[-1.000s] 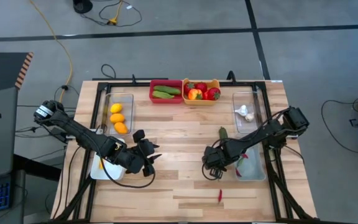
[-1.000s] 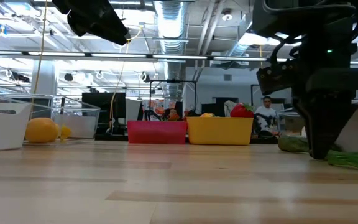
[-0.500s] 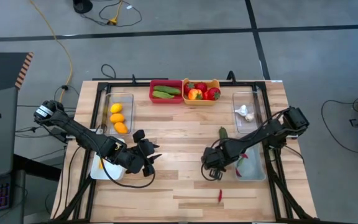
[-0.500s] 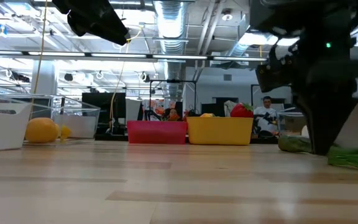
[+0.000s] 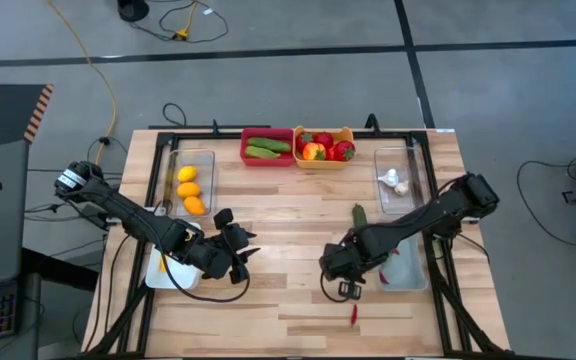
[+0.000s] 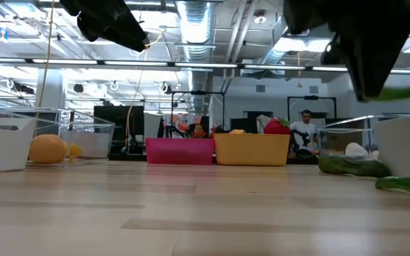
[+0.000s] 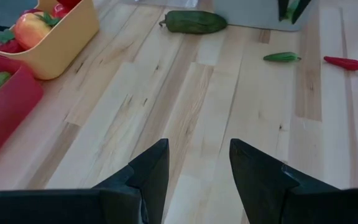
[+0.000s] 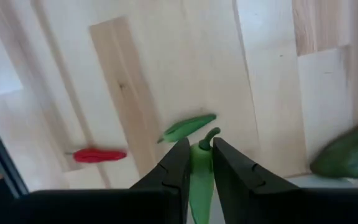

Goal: Sort produce into baskets
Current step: Put the green chili pepper into the gray bin

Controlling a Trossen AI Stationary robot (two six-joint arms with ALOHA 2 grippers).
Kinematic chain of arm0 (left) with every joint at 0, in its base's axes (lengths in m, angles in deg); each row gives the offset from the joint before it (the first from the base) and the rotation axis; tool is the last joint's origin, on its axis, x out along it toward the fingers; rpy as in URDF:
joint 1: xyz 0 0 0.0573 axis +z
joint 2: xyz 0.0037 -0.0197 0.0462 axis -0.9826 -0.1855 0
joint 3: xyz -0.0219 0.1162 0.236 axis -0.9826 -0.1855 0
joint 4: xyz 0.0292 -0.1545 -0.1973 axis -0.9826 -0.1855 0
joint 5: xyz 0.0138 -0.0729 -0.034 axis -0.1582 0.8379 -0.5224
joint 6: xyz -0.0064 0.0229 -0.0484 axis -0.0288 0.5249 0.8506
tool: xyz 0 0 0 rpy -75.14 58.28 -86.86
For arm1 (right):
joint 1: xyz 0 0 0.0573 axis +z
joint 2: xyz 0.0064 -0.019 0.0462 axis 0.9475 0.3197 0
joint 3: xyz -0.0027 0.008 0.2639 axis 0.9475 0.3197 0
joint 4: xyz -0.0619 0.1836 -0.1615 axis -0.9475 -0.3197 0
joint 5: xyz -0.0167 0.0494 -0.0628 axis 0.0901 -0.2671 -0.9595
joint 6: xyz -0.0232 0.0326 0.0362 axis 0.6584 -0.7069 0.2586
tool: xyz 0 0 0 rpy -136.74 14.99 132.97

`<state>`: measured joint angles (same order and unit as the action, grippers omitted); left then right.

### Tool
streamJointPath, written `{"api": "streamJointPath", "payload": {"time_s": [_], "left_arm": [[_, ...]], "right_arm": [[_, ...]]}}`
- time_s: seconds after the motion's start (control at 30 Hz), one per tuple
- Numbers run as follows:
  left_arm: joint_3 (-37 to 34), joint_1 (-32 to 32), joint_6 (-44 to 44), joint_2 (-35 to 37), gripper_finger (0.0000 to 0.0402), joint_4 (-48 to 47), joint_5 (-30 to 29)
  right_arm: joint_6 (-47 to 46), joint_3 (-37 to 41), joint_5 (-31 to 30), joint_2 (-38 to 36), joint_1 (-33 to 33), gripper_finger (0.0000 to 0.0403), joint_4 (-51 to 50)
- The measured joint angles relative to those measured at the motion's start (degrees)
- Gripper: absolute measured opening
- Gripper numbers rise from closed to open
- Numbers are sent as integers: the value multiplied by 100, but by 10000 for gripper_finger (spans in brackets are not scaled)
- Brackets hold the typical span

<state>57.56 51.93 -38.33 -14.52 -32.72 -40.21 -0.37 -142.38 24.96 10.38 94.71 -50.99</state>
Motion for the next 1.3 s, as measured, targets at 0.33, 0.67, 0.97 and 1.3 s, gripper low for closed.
{"api": "streamJointPath", "payload": {"time_s": [0.33,0.67,0.97,1.3], "left_arm": [[0,0,1,0,158,2,-4],[0,-1,1,0,158,2,-10],[0,-2,1,0,158,4,-15],[0,-1,1,0,158,4,-17]], "right_arm": [[-4,-557,-289,-2,253,87,-986],[-9,-760,-350,-46,609,87,-1921],[-593,-683,-761,-50,1207,87,-2848],[-635,-62,-222,2,1546,88,-2929]]}}
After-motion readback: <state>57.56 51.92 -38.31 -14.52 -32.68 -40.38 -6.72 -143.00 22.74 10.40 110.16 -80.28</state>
